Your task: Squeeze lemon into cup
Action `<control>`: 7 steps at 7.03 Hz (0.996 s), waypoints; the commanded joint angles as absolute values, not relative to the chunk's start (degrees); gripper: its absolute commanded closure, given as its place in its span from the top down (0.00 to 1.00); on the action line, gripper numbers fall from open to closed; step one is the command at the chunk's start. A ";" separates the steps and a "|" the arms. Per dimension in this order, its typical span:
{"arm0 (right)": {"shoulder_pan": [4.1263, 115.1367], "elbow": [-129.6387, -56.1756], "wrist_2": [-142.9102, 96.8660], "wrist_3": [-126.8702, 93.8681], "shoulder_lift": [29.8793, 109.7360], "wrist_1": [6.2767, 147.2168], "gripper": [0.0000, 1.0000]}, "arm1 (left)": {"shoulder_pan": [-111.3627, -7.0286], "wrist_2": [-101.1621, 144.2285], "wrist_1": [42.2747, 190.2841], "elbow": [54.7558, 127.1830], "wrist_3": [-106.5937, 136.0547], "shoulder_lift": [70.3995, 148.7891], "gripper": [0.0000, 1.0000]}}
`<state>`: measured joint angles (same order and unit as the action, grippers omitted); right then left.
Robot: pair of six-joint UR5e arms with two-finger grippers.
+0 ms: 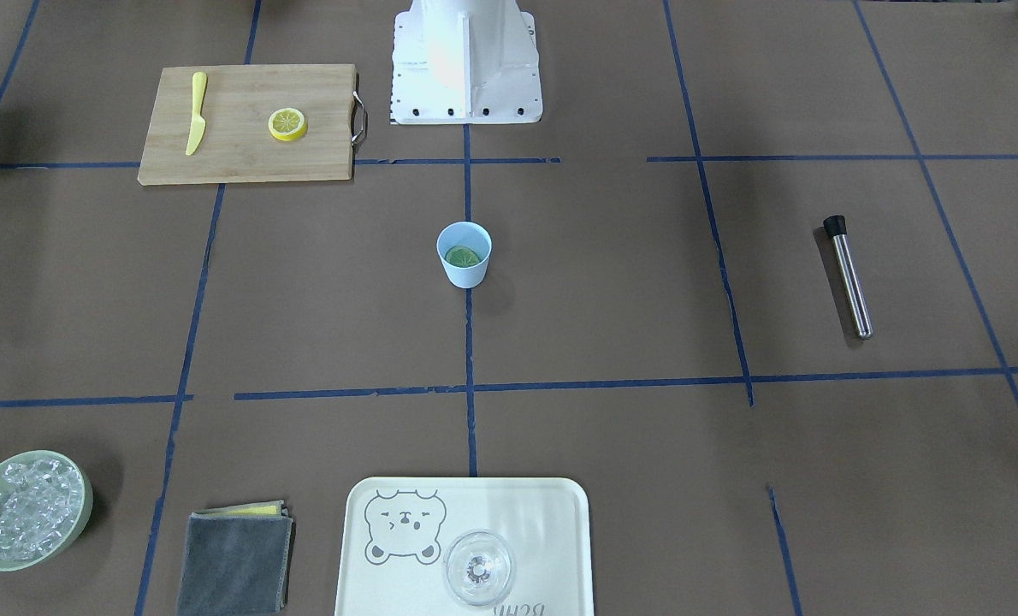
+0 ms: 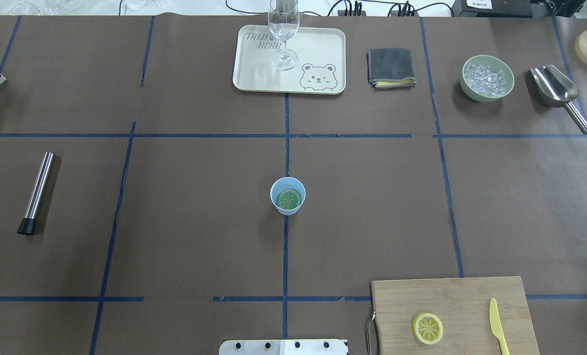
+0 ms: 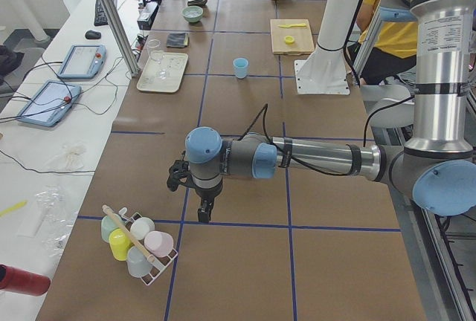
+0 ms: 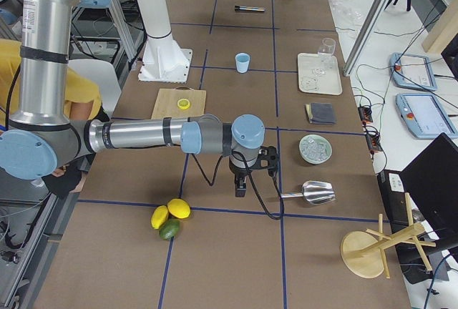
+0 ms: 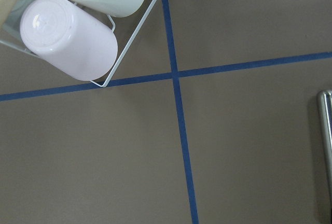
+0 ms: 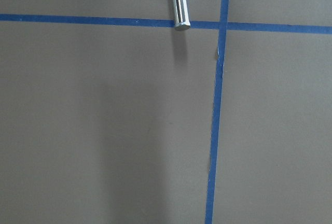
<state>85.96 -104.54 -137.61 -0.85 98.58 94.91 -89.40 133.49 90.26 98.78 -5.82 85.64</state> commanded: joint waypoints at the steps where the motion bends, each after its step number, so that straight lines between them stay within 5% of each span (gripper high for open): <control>1: 85.96 -104.59 -137.64 -0.79 98.87 94.92 1.00 | -90.53 133.51 94.27 99.24 -7.83 80.98 1.00; 7: 85.78 -104.33 -138.25 -1.76 98.26 94.31 1.00 | -90.79 135.43 95.98 101.34 -8.08 79.54 1.00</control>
